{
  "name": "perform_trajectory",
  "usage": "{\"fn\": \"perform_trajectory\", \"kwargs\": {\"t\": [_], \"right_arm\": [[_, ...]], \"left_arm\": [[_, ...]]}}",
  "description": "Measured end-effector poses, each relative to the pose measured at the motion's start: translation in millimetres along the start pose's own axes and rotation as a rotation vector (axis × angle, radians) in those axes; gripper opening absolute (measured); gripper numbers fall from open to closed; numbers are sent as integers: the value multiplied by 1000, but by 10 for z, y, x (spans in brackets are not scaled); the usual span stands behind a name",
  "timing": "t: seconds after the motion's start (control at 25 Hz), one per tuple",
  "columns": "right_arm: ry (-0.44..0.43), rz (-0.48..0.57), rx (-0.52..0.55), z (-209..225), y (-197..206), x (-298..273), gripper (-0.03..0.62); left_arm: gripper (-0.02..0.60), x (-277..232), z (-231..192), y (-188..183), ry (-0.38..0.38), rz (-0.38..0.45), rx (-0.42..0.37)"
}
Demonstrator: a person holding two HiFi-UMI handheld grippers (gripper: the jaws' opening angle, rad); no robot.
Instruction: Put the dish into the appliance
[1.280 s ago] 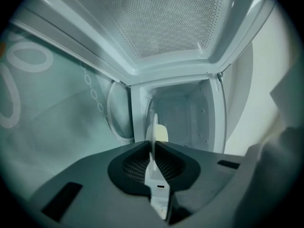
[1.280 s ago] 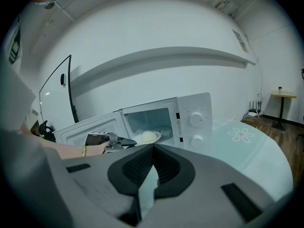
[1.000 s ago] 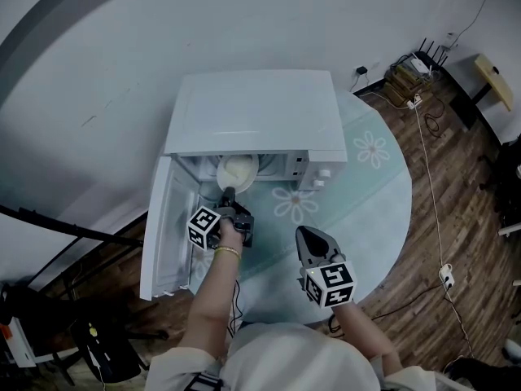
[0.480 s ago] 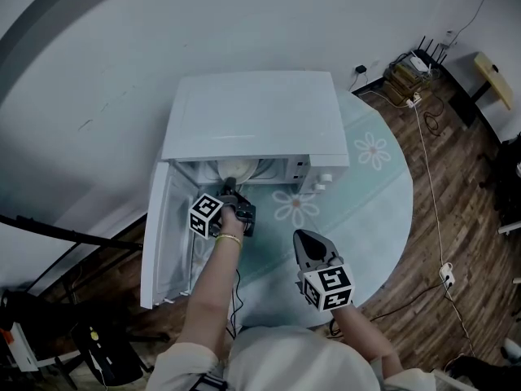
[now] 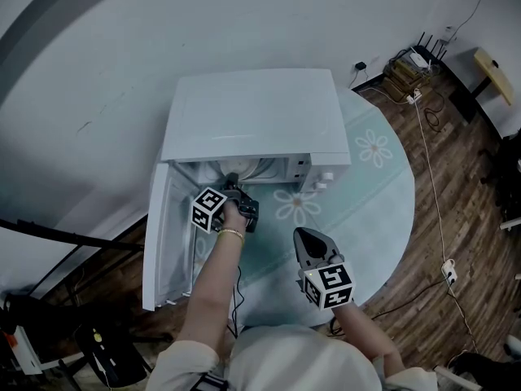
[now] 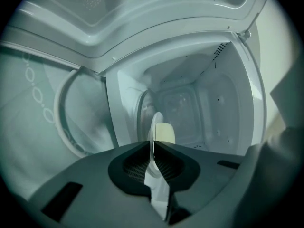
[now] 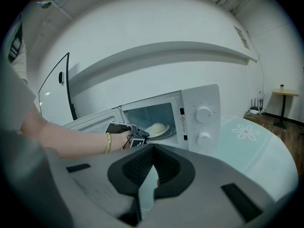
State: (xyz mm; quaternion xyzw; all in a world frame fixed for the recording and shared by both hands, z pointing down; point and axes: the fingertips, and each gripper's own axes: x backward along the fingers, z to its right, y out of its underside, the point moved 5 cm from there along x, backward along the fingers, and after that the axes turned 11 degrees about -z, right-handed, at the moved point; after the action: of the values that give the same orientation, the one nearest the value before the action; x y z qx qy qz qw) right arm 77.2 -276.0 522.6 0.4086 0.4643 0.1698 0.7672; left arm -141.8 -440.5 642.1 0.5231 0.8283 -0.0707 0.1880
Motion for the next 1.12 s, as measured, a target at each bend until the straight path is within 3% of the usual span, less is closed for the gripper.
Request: {"fn": "perform_trajectory", "kwargs": {"t": [0.2, 0.32, 0.56, 1.0, 1.12], "right_arm": [[4, 4, -2, -10, 14, 28, 5], [7, 7, -3, -20, 30, 53, 5], [5, 9, 2, -60, 57, 102, 5], [12, 35, 3, -156, 127, 279, 5], [15, 45, 6, -213, 185, 356, 6]], "left_arm": [[38, 27, 33, 16, -10, 10, -46], [114, 47, 55, 41, -15, 4, -68], [174, 73, 40, 80, -19, -12, -61], [178, 366, 78, 246, 12, -46, -98], [148, 512, 98, 355, 24, -63, -122]]}}
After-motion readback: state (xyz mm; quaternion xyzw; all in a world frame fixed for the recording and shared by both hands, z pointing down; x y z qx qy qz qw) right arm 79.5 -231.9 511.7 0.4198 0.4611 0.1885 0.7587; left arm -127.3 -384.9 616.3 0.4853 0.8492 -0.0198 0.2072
